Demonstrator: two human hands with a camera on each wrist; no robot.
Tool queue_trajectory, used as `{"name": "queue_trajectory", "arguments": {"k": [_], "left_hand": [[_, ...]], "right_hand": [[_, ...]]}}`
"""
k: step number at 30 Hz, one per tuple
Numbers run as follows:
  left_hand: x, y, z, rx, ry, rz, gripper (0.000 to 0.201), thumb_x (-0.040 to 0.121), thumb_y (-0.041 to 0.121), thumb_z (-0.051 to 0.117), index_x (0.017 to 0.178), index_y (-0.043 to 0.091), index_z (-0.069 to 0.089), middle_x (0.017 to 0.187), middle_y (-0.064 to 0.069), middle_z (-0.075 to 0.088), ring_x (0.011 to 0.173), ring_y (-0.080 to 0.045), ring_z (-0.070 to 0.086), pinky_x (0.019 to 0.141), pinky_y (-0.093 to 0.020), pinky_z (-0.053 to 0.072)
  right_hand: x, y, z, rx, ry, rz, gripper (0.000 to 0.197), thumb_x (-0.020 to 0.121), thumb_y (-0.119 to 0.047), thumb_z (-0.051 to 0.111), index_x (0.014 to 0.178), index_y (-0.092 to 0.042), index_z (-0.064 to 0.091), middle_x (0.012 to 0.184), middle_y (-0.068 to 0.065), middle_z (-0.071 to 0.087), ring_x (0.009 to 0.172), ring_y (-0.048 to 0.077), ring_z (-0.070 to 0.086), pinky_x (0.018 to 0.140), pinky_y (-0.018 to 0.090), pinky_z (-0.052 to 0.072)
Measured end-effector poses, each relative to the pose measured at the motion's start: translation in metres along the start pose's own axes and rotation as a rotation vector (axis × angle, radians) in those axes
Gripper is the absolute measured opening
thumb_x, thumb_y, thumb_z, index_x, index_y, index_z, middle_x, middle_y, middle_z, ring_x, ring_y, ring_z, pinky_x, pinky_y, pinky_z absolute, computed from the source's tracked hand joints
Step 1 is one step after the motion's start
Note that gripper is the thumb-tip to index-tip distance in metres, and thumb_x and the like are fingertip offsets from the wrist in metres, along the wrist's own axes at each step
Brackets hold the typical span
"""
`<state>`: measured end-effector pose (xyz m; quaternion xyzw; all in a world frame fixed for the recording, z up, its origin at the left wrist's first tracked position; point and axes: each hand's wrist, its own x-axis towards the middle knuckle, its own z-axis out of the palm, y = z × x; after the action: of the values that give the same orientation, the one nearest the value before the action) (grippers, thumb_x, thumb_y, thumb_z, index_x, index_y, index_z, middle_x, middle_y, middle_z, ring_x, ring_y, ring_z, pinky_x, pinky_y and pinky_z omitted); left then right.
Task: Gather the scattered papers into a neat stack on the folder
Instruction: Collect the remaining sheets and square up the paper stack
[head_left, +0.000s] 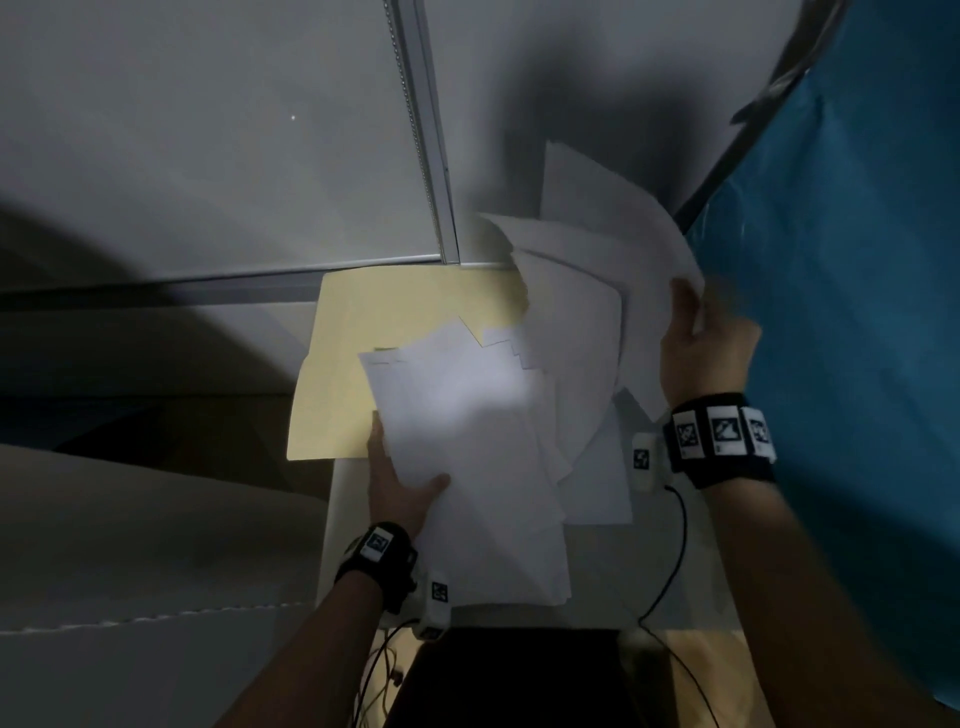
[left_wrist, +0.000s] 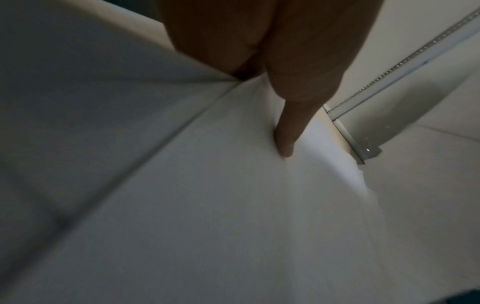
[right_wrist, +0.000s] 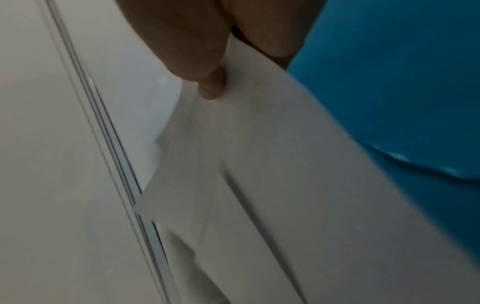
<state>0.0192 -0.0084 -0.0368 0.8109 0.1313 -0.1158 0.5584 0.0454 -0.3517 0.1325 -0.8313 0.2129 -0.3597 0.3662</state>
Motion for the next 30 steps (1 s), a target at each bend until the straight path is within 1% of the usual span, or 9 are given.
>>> {"name": "queue_trajectory", "arguments": {"k": [3, 5, 7, 9, 14, 18, 22, 26, 30], "left_hand": [[0.0, 0.002, 0.004, 0.045, -0.039, 0.127, 0.126, 0.076, -0.003, 0.09, 0.171, 0.037, 0.017, 0.164, 0.04, 0.024, 0.133, 0.034, 0.032, 0.097, 0.006, 0.036], [0.003, 0.002, 0.006, 0.109, -0.095, 0.146, 0.099, 0.081, 0.002, 0.087, 0.161, 0.039, 0.044, 0.161, 0.031, 0.044, 0.139, 0.018, 0.045, 0.108, -0.007, 0.043], [0.003, 0.005, 0.006, 0.124, -0.092, 0.148, 0.059, 0.08, 0.011, 0.089, 0.127, 0.043, 0.075, 0.137, 0.01, 0.072, 0.128, -0.01, 0.066, 0.113, -0.039, 0.054], [0.001, 0.006, 0.009, 0.13, -0.075, 0.089, 0.043, 0.076, 0.014, 0.092, 0.104, 0.044, 0.081, 0.119, 0.004, 0.08, 0.116, -0.019, 0.073, 0.109, -0.049, 0.056], [0.005, -0.001, 0.014, 0.065, -0.073, -0.092, 0.035, 0.08, 0.003, 0.091, 0.105, 0.024, 0.081, 0.12, -0.012, 0.077, 0.121, -0.031, 0.071, 0.106, -0.045, 0.055], [0.007, -0.017, 0.001, -0.128, -0.115, -0.457, 0.048, 0.109, 0.002, 0.054, 0.153, -0.015, 0.042, 0.167, -0.021, 0.039, 0.155, -0.04, 0.038, 0.113, -0.02, 0.04], [-0.003, -0.004, 0.001, -0.197, -0.116, -0.397, 0.026, 0.113, 0.027, 0.052, 0.124, 0.013, 0.071, 0.138, -0.022, 0.07, 0.125, -0.04, 0.069, 0.101, -0.047, 0.057], [-0.012, 0.012, 0.008, -0.352, -0.138, -0.313, 0.081, 0.081, 0.062, 0.08, 0.14, 0.008, 0.067, 0.129, -0.013, 0.076, 0.107, -0.028, 0.077, 0.07, -0.022, 0.064], [-0.009, -0.013, 0.004, -0.024, -0.132, -0.105, 0.087, 0.061, 0.021, 0.106, 0.135, 0.03, 0.062, 0.134, 0.002, 0.067, 0.127, -0.027, 0.065, 0.099, -0.043, 0.061]], "right_hand": [[0.022, -0.03, -0.019, 0.028, 0.148, -0.171, 0.019, 0.103, -0.012, 0.058, 0.1, 0.005, 0.066, 0.086, 0.02, 0.069, 0.078, 0.017, 0.058, 0.08, -0.002, 0.035], [0.033, -0.048, -0.027, 0.113, 0.292, -0.176, 0.025, 0.101, -0.015, 0.061, 0.095, 0.01, 0.059, 0.08, 0.012, 0.059, 0.074, 0.008, 0.051, 0.075, 0.006, 0.039], [0.041, -0.056, -0.029, 0.194, 0.382, -0.137, 0.026, 0.097, -0.011, 0.064, 0.09, 0.012, 0.054, 0.08, 0.0, 0.049, 0.075, 0.001, 0.042, 0.074, 0.009, 0.037], [0.042, -0.061, -0.026, 0.263, 0.385, -0.051, 0.02, 0.094, -0.011, 0.065, 0.09, 0.005, 0.054, 0.082, -0.002, 0.051, 0.072, -0.004, 0.044, 0.071, 0.016, 0.04], [0.007, -0.026, 0.009, 0.23, 0.004, 0.201, 0.02, 0.092, -0.023, 0.066, 0.103, -0.007, 0.064, 0.097, 0.002, 0.066, 0.083, 0.008, 0.058, 0.075, 0.02, 0.049], [-0.032, 0.035, 0.039, 0.051, -0.37, 0.405, 0.02, 0.083, -0.035, 0.069, 0.083, -0.019, 0.056, 0.087, 0.008, 0.065, 0.082, 0.029, 0.063, 0.07, 0.033, 0.051], [-0.065, 0.066, 0.05, 0.031, -0.542, 0.47, 0.018, 0.086, -0.022, 0.072, 0.074, -0.016, 0.06, 0.071, 0.004, 0.062, 0.066, 0.024, 0.059, 0.056, 0.014, 0.048], [-0.082, 0.062, 0.071, 0.082, -0.59, 0.432, 0.016, 0.091, -0.009, 0.068, 0.075, -0.009, 0.069, 0.072, 0.007, 0.067, 0.065, 0.016, 0.059, 0.053, 0.006, 0.043], [-0.079, 0.054, 0.086, 0.226, -0.598, 0.441, 0.024, 0.098, -0.01, 0.061, 0.078, -0.011, 0.073, 0.076, 0.005, 0.068, 0.071, 0.016, 0.061, 0.066, 0.025, 0.051]]}}
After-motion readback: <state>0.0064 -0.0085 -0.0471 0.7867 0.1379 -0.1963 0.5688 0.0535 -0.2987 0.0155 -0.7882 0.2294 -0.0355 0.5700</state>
